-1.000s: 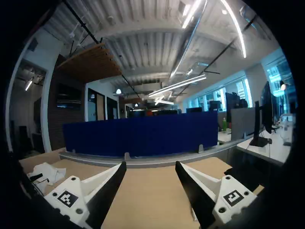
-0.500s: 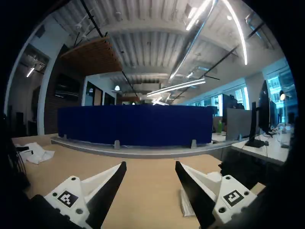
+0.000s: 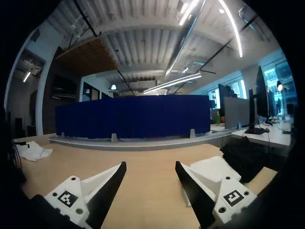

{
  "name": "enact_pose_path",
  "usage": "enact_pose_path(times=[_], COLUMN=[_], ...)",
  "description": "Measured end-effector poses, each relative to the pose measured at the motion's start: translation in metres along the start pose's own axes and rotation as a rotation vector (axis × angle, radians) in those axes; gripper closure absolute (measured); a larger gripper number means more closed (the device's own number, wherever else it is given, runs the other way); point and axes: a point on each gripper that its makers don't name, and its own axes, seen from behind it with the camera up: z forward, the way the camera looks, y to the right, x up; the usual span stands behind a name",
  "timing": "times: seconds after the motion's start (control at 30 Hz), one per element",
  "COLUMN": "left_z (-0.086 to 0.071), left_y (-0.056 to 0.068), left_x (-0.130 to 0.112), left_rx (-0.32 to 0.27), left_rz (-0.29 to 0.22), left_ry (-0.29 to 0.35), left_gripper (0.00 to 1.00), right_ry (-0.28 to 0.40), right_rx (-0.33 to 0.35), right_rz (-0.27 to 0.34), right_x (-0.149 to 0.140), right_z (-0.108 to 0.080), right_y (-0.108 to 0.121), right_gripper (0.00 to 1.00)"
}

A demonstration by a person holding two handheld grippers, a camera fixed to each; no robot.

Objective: Fold towel

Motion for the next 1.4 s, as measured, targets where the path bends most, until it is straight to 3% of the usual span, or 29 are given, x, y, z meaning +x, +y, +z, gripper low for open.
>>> enact_pose_path(times=[0.5, 1.4], left_z=[0.000, 0.000], left_y=[0.000, 0.000], left_x=[-0.001, -0.001], left_rx=[0.000, 0.000], left_rz=[0.000, 0.000], left_ry=[0.000, 0.000], left_gripper=[0.04, 0.04], right_ry=[-0.018, -0.018], right_rx=[0.012, 0.000], right_rz=[-0.017, -0.040], right_x=[-0.018, -0.021], right_z=[0.001, 0.002], right_y=[-0.016, -0.018], right_gripper=[0.00, 0.00])
